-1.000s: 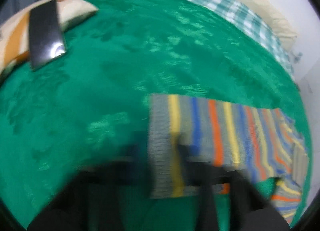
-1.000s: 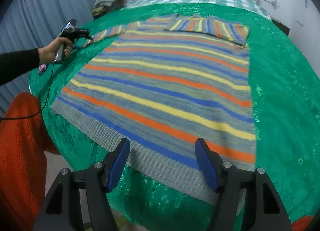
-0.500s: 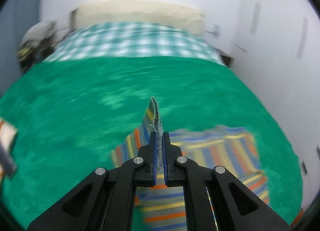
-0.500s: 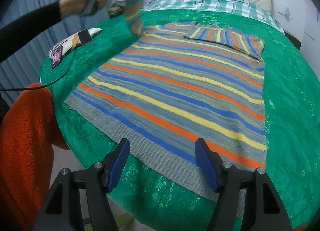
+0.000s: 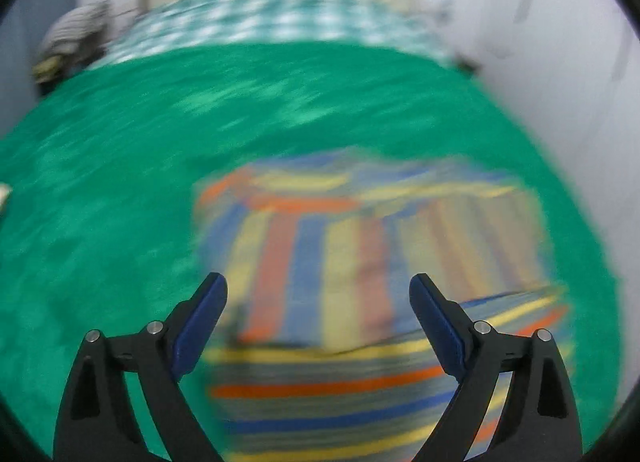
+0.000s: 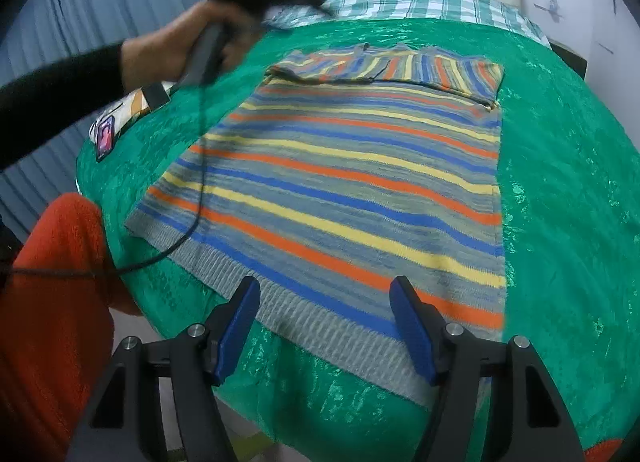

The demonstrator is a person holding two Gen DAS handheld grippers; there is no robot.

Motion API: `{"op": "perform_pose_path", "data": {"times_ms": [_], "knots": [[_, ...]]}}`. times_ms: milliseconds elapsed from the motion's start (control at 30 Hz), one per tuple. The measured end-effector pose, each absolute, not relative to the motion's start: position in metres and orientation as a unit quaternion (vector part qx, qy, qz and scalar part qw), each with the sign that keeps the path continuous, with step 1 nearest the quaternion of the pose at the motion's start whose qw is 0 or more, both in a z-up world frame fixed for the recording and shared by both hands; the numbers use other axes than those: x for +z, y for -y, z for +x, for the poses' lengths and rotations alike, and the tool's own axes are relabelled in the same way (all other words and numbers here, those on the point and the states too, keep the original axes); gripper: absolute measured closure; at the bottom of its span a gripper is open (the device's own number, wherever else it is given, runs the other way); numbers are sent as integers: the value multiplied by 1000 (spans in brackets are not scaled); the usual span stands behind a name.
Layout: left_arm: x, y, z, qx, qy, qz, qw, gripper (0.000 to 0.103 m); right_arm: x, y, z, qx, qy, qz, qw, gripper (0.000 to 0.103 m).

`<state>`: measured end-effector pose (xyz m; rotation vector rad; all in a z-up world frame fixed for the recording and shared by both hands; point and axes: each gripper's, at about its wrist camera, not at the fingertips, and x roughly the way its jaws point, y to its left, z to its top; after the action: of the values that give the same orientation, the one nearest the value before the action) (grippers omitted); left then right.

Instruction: Fold small clothes

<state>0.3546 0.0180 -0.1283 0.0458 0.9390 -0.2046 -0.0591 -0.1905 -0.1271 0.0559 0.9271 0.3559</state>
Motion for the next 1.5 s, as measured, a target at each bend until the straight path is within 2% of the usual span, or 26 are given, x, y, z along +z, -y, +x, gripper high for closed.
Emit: {"op": "perform_pose_path", "data": {"times_ms": [100, 333, 600, 767, 900, 967, 1033, 1067, 1200, 1400, 1433, 1467, 1500], "knots": [[-177, -48, 361, -39, -517, 66, 852, 11, -130, 194, -56, 165, -452, 36, 876, 36], [-158, -118, 295, -74, -487, -42, 869, 11, -132, 204, -55, 137, -453, 46, 880, 36], [-174, -124, 234, -99, -481, -43, 870, 9, -113, 222, -42, 120, -450, 101, 879, 36], [-189, -121, 221, -77, -425, -61, 900, 7, -52, 214, 24, 167, -413, 142, 884, 36], [-191, -113, 208, -65, -410, -34, 909, 6, -25, 216, 126, 185, -405, 220, 868, 37], [-193, -119, 207, -77, -411, -50, 907, 4, -35, 215, 177, 176, -425, 239, 855, 44], [-194, -123, 208, -85, -413, -61, 905, 3, -62, 213, 231, 167, -460, 267, 830, 57], [-194, -123, 210, -88, -414, -63, 904, 2, -76, 212, 252, 158, -475, 276, 821, 59], [-194, -118, 212, -90, -418, -52, 903, 1, -121, 202, 303, 102, -510, 262, 813, 61], [-195, -119, 215, -94, -420, -57, 901, 1, -163, 194, 330, 90, -518, 293, 798, 62], [-194, -118, 216, -94, -420, -57, 901, 1, -162, 189, 332, 101, -519, 280, 801, 88], [-194, -118, 216, -94, -420, -57, 901, 1, -160, 187, 335, 103, -524, 261, 804, 99], [-194, -118, 216, -94, -420, -57, 901, 1, -151, 186, 334, 102, -514, 240, 817, 99]]}}
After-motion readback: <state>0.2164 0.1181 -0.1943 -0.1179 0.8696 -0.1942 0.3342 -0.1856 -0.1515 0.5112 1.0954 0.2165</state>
